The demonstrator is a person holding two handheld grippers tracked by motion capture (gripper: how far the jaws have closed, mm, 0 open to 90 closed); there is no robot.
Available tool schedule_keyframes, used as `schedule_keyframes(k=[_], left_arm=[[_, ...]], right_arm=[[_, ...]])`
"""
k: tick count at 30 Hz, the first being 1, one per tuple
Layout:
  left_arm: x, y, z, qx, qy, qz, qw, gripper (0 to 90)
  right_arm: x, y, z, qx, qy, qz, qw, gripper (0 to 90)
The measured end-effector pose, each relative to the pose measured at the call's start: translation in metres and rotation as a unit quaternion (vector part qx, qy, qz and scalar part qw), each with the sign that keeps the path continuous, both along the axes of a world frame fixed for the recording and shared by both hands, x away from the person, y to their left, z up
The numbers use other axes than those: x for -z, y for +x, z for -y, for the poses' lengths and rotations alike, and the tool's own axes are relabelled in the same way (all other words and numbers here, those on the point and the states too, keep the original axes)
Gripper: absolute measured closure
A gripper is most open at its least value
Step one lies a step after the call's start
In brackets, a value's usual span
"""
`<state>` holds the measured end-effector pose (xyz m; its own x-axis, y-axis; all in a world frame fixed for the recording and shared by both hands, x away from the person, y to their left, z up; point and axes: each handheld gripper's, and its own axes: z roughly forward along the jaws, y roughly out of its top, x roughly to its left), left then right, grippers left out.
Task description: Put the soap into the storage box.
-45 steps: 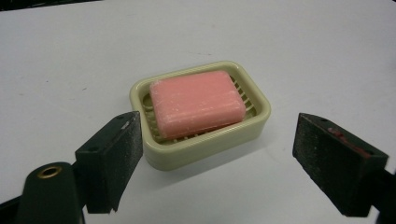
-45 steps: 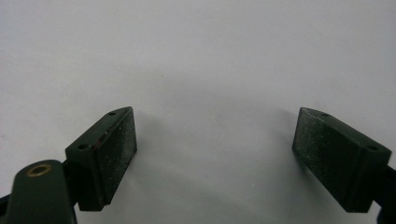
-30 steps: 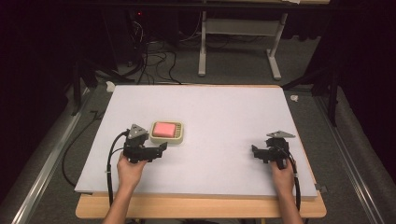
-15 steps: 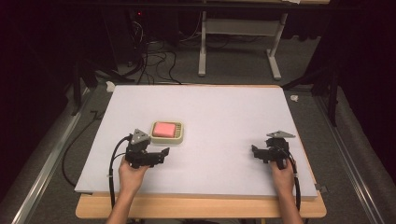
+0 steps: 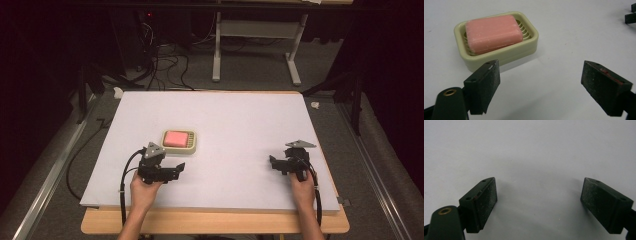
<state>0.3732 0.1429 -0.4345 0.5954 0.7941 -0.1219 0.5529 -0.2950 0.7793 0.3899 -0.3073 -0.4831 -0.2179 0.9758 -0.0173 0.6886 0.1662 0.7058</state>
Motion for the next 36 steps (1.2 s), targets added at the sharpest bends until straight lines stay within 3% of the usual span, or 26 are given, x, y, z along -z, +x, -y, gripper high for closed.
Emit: schedule_keyframes(k=[20, 28, 36], left_arm=[[0.013, -0.001, 0.017, 0.012, 0.022, -0.007, 0.9997, 16.5], [0.019, 0.001, 0.022, 0.017, 0.016, -0.017, 0.9996, 16.6], [0.024, 0.002, 0.028, 0.02, 0.023, -0.02, 0.9993, 16.7]], right_arm=[[0.0, 0.0, 0.0, 0.0, 0.0, 0.0, 1.0, 14.4], [0.0, 0.0, 0.0, 0.0, 0.0, 0.0, 1.0, 14.4], [0.0, 0.0, 0.0, 0.0, 0.0, 0.0, 1.0, 14.4]])
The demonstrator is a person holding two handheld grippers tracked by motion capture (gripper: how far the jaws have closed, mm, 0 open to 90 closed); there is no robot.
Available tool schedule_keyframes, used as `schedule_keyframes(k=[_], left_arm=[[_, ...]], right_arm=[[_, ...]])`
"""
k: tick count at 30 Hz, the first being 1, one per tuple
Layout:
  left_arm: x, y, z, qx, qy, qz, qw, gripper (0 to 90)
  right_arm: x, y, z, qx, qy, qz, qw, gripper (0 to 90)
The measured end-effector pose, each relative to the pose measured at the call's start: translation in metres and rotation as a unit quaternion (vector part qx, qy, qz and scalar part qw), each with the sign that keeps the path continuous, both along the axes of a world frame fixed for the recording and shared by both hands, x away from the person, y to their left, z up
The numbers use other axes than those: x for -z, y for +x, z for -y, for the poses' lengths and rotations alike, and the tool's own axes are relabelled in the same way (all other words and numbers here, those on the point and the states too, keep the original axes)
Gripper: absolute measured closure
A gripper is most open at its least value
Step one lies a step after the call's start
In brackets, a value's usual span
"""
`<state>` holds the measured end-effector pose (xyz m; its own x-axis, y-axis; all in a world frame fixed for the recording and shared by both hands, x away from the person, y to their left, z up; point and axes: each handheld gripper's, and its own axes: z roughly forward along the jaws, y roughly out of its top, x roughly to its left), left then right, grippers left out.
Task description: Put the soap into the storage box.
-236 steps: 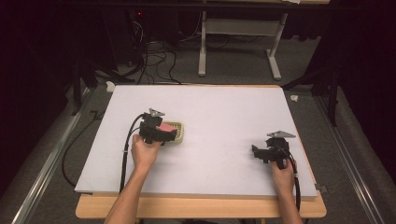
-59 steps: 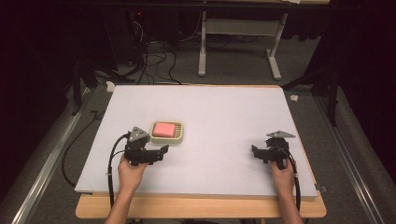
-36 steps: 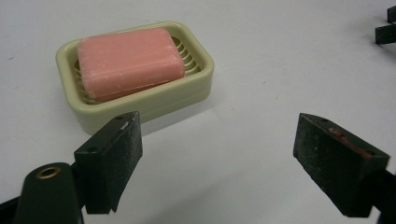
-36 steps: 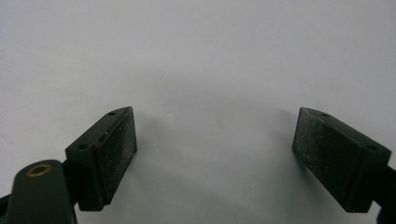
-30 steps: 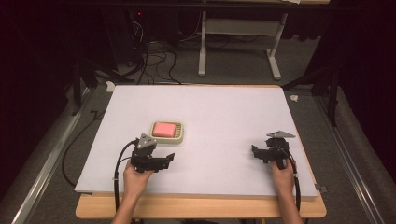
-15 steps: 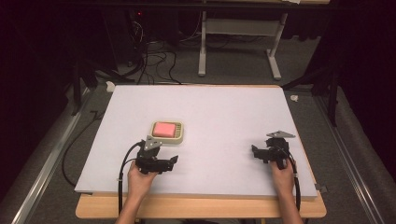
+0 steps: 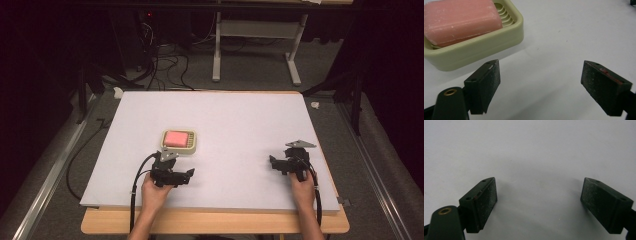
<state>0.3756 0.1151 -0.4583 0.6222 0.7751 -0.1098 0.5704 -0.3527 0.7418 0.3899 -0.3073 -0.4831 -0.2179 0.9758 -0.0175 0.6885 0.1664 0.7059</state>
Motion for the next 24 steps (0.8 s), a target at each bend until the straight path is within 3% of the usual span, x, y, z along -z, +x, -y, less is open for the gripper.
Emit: schedule_keyframes(k=[16, 24], left_arm=[[0.011, 0.004, 0.013, 0.009, 0.032, 0.0, 0.9994, 16.7], [0.015, 0.005, 0.019, 0.01, 0.038, 0.0, 0.9992, 16.7]], right_arm=[[0.0, 0.0, 0.0, 0.0, 0.0, 0.0, 1.0, 14.4], [0.0, 0.0, 0.0, 0.0, 0.0, 0.0, 1.0, 14.4]])
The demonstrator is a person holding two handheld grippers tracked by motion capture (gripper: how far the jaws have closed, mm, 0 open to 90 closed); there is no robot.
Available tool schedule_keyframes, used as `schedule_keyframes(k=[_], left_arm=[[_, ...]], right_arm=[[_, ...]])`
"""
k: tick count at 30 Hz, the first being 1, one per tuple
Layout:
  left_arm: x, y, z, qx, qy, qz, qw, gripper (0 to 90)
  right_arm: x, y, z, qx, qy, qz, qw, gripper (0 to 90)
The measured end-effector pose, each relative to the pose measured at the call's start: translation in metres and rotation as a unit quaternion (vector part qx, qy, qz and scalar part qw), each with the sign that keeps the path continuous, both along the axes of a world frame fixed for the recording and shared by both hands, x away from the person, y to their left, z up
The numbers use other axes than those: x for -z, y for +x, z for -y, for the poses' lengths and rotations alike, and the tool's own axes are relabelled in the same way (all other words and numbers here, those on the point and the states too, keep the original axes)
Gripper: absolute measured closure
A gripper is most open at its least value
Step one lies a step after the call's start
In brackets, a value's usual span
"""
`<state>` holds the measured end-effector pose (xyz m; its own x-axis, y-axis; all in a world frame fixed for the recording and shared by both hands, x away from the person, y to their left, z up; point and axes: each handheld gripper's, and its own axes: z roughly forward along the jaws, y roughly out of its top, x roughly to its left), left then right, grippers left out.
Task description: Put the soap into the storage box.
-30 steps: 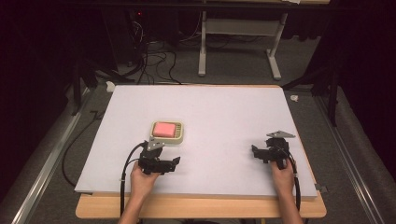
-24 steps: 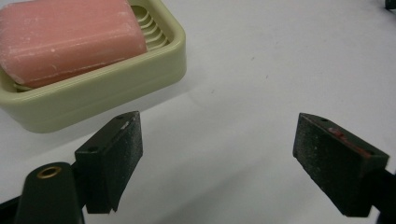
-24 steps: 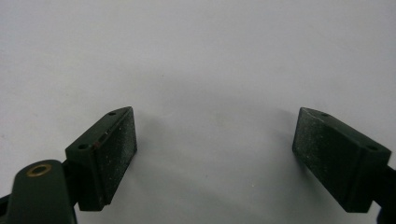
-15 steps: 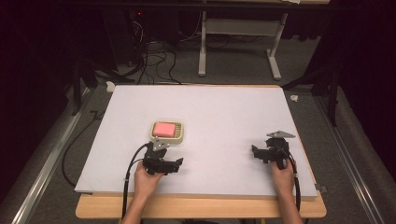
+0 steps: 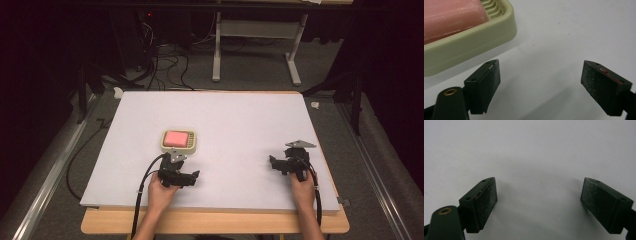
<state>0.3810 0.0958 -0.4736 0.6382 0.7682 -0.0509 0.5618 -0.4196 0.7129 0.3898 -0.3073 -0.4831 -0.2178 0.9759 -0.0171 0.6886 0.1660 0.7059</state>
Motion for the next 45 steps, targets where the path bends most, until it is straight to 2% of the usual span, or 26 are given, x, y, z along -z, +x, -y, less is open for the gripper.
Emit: schedule_keyframes(k=[21, 29, 45], left_arm=[[0.01, 0.003, 0.011, 0.004, 0.012, 0.008, 0.9999, 16.6], [0.013, 0.002, 0.01, -0.001, 0.004, 0.019, 0.9998, 16.8], [0.014, 0.002, 0.01, -0.001, 0.003, 0.021, 0.9998, 16.5]], right_arm=[[0.0, 0.0, 0.0, 0.0, 0.0, 0.0, 1.0, 14.4], [0.0, 0.0, 0.0, 0.0, 0.0, 0.0, 1.0, 14.4], [0.0, 0.0, 0.0, 0.0, 0.0, 0.0, 1.0, 14.4]])
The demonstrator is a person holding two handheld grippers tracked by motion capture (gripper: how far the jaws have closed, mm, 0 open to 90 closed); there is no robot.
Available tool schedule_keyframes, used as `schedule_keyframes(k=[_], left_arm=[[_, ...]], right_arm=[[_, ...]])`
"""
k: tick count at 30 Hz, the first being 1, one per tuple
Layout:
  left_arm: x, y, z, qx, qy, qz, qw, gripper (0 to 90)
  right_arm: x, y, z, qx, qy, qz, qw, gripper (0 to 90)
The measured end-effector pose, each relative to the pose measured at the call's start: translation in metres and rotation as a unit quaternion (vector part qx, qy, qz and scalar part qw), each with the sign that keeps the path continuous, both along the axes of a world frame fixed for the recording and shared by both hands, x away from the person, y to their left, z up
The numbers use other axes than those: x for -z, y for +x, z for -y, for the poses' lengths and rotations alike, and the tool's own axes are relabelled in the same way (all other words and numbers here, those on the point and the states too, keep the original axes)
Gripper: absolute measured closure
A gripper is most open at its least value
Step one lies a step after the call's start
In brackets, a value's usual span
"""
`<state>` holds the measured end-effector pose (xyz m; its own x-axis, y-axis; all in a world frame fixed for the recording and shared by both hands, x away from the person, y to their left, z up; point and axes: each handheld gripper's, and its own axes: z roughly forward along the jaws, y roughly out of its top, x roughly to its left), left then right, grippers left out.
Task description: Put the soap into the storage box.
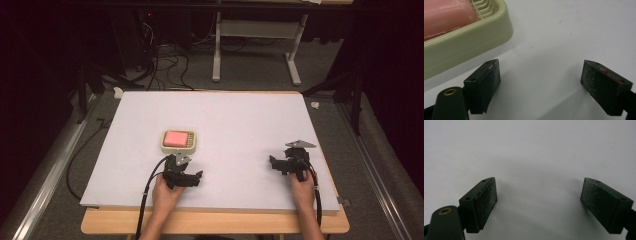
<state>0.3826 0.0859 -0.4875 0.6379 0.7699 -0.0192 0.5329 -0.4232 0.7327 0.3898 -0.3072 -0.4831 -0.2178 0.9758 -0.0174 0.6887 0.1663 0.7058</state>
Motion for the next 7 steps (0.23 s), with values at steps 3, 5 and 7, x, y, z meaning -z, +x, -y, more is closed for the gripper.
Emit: schedule_keyframes(k=[3, 5, 7], left_arm=[[0.0, 0.0, 0.0, 0.0, 0.0, 0.0, 1.0, 16.6], [0.0, 0.0, -0.0001, 0.0, -0.001, 0.0, 1.0, 16.5], [0.0001, 0.0001, -0.0001, -0.001, -0.001, 0.0, 1.0, 16.5]], right_arm=[[0.0, 0.0, 0.0, 0.0, 0.0, 0.0, 1.0, 14.4], [0.0, 0.0, 0.0001, 0.0, 0.0, 0.0, 1.0, 14.4], [0.0, 0.0001, 0.0001, 0.0, 0.0, 0.0, 1.0, 14.4]])
